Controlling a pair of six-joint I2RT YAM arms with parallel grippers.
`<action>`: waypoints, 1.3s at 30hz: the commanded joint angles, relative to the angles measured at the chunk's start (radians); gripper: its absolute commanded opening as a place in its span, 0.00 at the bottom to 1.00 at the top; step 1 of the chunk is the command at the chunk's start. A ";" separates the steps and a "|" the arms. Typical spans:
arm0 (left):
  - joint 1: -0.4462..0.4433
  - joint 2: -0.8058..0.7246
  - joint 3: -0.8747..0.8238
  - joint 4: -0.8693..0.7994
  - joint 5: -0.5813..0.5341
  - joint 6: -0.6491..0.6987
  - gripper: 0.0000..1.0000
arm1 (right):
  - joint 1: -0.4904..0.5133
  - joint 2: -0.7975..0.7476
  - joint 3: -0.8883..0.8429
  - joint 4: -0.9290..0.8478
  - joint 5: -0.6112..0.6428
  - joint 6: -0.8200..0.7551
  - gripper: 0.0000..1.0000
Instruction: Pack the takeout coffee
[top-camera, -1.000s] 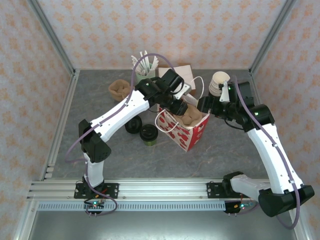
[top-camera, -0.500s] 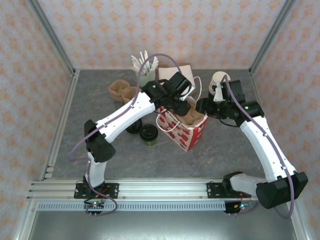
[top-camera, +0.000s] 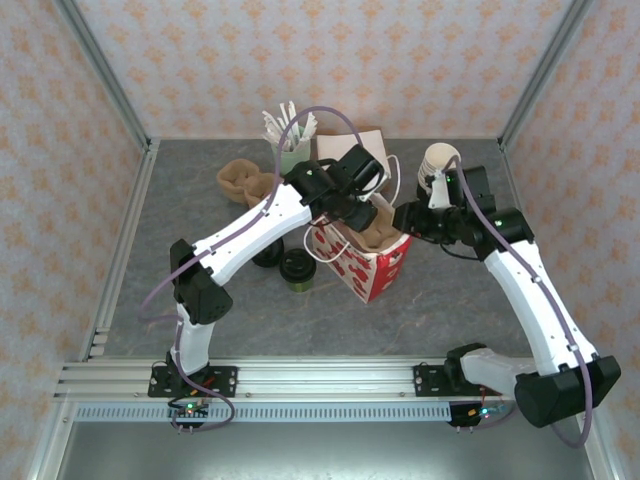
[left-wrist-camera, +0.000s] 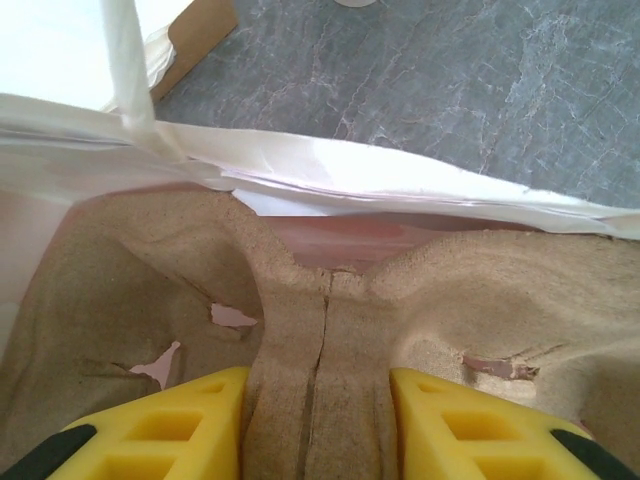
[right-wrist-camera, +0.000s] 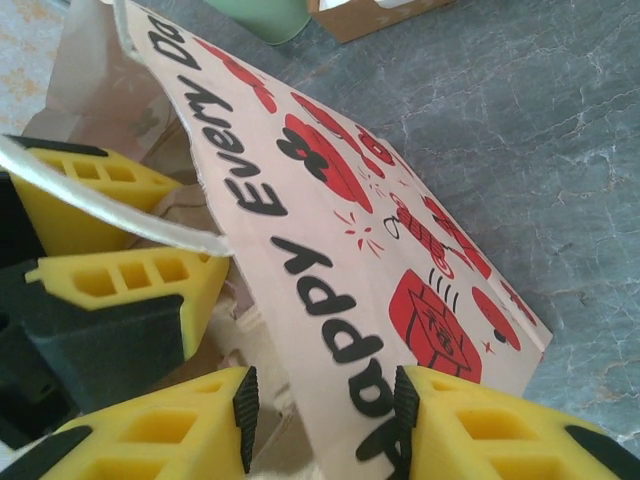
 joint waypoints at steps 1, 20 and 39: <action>-0.004 0.009 0.032 -0.043 -0.066 0.034 0.39 | -0.002 -0.036 0.004 -0.069 0.003 0.004 0.42; -0.002 0.014 0.040 -0.050 -0.054 0.051 0.39 | -0.002 -0.081 -0.002 -0.143 0.009 0.109 0.35; -0.002 0.020 0.039 -0.025 -0.032 0.026 0.40 | -0.002 -0.120 -0.170 0.111 -0.114 0.287 0.09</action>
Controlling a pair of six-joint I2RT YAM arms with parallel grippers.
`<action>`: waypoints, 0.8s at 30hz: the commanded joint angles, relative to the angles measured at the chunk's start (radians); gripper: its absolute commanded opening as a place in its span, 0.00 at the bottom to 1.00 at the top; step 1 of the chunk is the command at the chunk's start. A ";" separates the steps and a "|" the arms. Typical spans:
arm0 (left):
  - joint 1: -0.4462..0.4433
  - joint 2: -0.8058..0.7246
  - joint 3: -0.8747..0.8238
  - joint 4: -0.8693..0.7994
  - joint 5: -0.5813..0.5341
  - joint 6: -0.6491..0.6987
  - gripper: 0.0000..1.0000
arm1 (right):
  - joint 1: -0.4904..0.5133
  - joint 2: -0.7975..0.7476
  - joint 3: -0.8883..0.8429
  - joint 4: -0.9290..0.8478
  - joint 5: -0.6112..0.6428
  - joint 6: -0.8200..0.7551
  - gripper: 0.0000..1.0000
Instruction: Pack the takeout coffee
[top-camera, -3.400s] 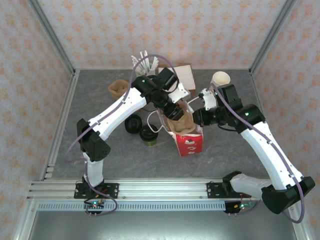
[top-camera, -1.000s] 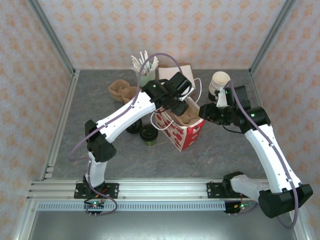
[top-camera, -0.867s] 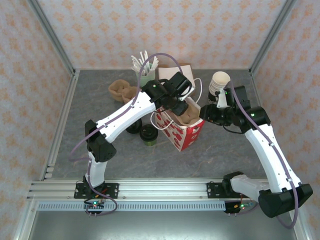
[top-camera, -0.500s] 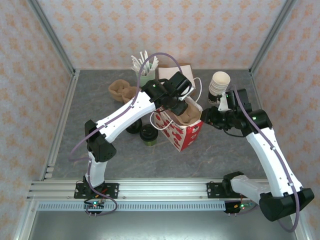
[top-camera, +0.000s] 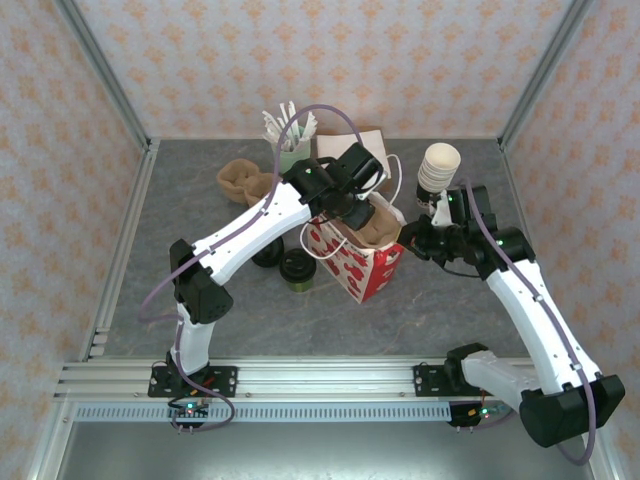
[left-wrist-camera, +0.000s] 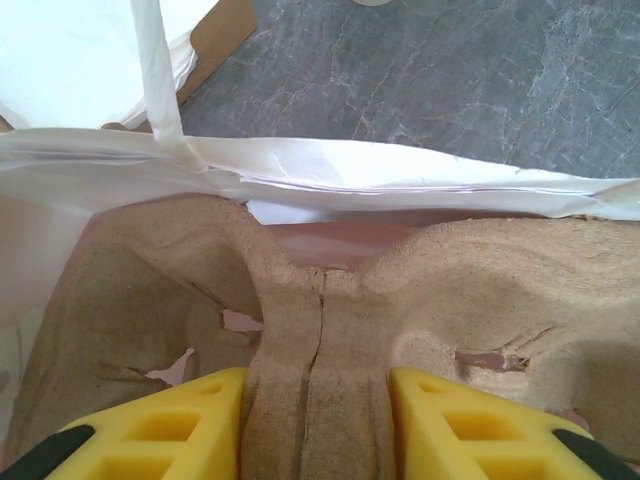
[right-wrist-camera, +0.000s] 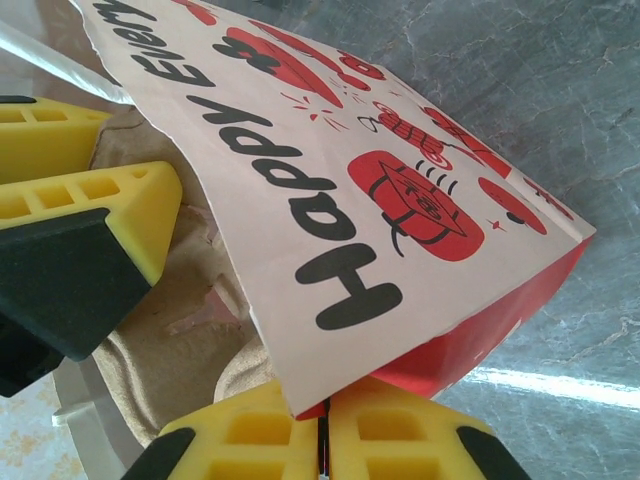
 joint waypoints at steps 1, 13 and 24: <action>-0.004 0.016 0.025 -0.007 -0.008 -0.004 0.40 | -0.002 -0.024 -0.022 0.078 -0.024 0.037 0.08; -0.004 0.017 0.023 -0.005 0.006 -0.007 0.40 | -0.002 -0.084 -0.062 0.154 0.005 0.104 0.24; -0.005 0.017 0.020 0.003 0.022 -0.011 0.39 | -0.002 -0.099 -0.095 0.259 -0.016 0.137 0.15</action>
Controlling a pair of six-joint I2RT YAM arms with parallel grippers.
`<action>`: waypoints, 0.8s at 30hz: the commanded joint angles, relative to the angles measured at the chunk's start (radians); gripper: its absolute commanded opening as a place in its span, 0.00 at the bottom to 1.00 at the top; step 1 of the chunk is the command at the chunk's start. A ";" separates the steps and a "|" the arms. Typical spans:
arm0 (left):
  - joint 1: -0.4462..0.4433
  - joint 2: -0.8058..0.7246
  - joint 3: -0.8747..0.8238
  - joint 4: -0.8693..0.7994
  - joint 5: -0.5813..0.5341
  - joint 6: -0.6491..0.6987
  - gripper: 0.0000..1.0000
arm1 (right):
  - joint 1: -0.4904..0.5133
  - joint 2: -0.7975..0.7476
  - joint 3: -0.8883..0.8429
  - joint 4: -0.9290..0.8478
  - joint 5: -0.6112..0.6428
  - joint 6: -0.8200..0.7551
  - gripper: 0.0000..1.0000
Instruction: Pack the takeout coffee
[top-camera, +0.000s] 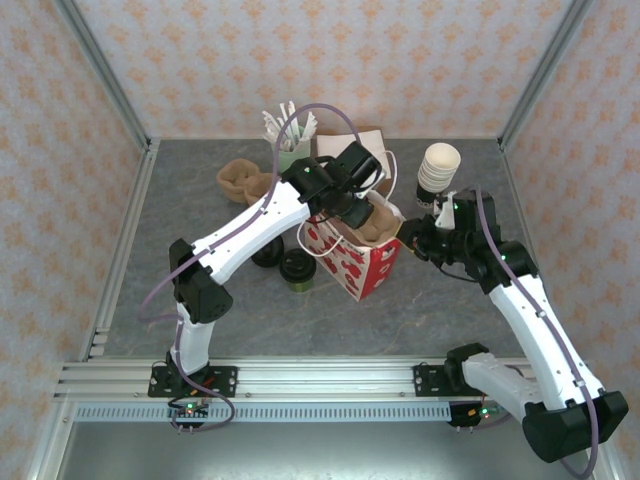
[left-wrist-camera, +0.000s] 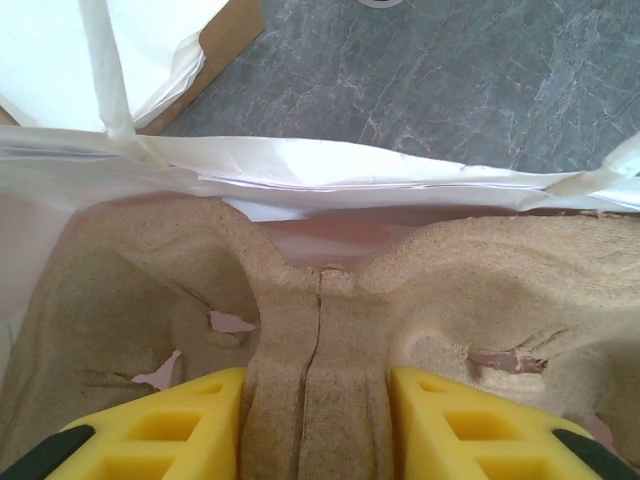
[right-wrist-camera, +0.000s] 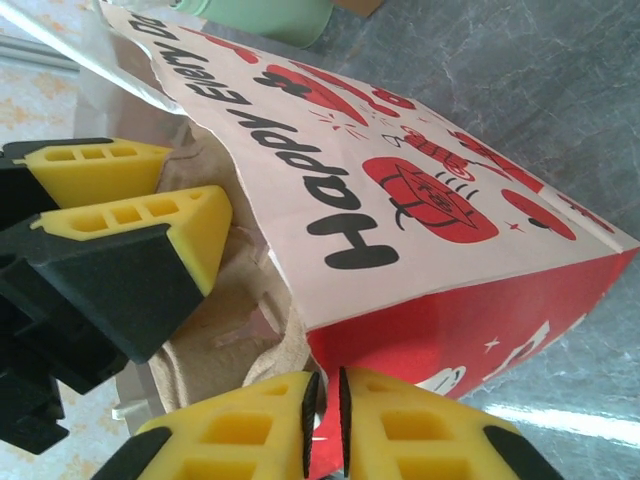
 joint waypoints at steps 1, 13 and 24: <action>-0.010 0.017 0.020 0.001 0.016 -0.009 0.40 | -0.003 -0.017 -0.011 0.109 -0.020 0.013 0.11; -0.007 0.020 0.023 -0.012 -0.058 -0.001 0.40 | -0.003 -0.057 0.020 -0.024 0.014 -0.042 0.00; -0.008 0.038 0.031 -0.022 -0.106 0.016 0.39 | -0.003 -0.057 0.061 -0.107 -0.037 -0.071 0.00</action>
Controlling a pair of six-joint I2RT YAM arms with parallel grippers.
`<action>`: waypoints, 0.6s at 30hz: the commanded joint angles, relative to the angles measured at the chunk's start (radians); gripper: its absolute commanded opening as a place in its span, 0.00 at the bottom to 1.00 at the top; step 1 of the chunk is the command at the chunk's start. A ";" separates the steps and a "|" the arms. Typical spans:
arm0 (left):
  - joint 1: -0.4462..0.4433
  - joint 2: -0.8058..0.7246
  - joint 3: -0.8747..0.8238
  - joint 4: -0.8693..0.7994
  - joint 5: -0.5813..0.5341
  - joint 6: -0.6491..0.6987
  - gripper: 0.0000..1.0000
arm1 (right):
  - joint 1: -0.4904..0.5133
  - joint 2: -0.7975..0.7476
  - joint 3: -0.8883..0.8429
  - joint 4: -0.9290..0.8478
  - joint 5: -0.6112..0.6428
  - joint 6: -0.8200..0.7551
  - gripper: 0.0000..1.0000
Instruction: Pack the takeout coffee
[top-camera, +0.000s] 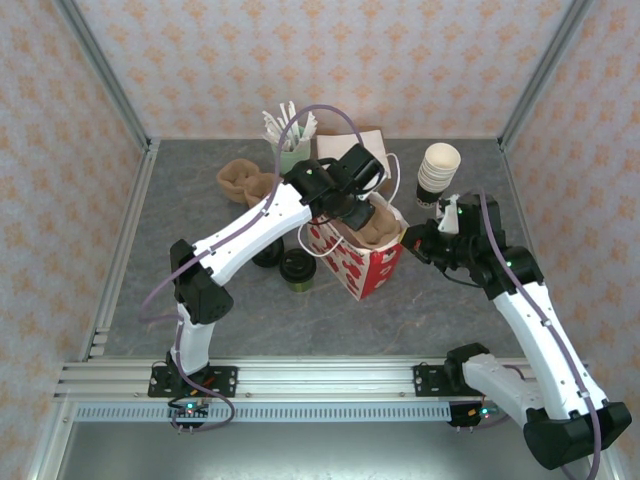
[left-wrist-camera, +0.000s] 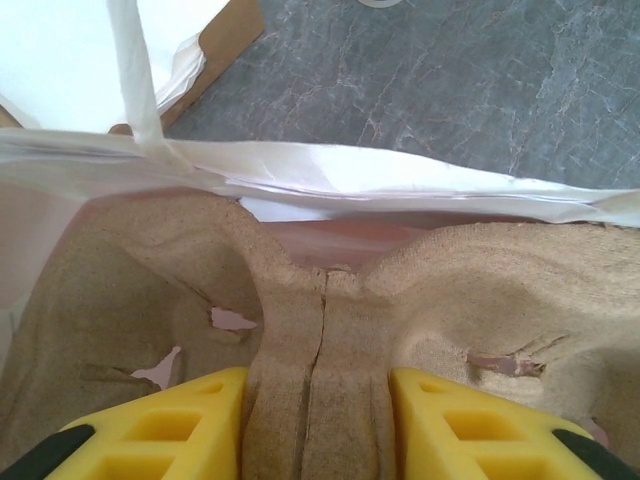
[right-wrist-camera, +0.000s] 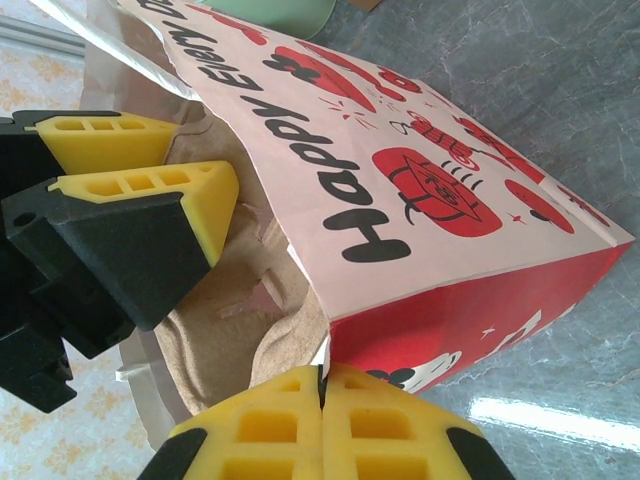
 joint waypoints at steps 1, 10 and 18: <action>0.003 0.039 0.032 -0.024 -0.083 0.017 0.40 | -0.002 -0.014 0.056 -0.046 -0.041 -0.025 0.00; 0.002 0.056 0.024 -0.022 -0.078 0.072 0.39 | -0.002 0.014 0.113 -0.104 -0.098 -0.050 0.02; 0.001 0.039 0.006 0.006 -0.008 0.115 0.40 | -0.002 0.016 0.178 -0.138 -0.018 -0.080 0.41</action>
